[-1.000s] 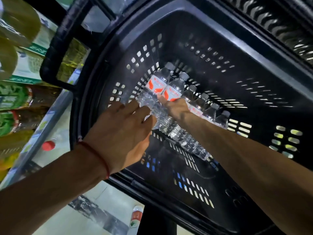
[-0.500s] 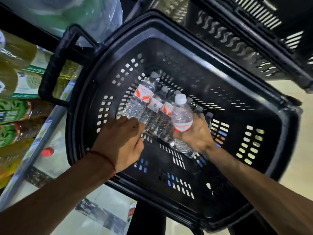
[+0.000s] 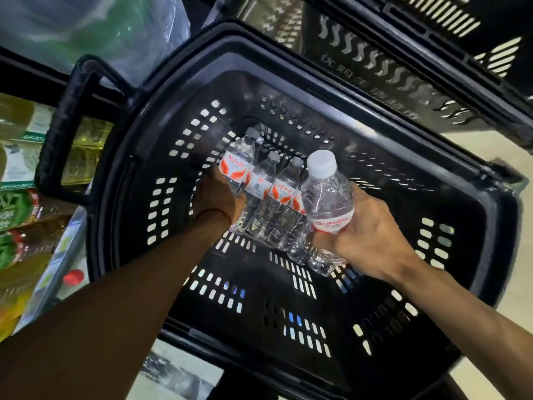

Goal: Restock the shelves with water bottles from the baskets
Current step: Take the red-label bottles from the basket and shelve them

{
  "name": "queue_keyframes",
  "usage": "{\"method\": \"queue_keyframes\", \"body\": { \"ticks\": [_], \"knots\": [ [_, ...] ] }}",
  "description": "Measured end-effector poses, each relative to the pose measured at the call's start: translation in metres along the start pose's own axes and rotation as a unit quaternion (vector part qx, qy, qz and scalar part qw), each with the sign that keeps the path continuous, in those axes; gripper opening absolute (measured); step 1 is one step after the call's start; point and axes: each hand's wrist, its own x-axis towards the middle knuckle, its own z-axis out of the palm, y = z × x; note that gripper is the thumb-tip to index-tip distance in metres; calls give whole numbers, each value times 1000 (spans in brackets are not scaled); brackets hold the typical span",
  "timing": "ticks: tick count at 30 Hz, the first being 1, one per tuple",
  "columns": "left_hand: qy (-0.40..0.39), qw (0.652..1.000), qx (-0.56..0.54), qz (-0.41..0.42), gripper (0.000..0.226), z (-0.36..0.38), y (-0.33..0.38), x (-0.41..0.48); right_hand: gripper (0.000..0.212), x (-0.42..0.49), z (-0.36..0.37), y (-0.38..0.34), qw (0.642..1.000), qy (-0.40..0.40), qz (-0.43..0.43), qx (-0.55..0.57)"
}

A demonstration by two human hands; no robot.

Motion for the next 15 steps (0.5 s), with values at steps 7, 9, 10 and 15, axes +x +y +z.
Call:
{"method": "queue_keyframes", "body": {
  "ticks": [7,9,10,15],
  "knots": [
    [99,994,-10,-43,79,28,4,23,72,20,-1,21,1000,-10,9,22],
    [101,993,-43,-50,77,25,7,17,78,20,-4,25,1000,-12,8,27],
    [93,992,-60,-53,78,23,6,13,82,19,-6,25,999,-17,6,29],
    [79,990,-102,-64,87,9,2,-46,91,-7,-26,11,999,-37,18,28]
  ]
}}
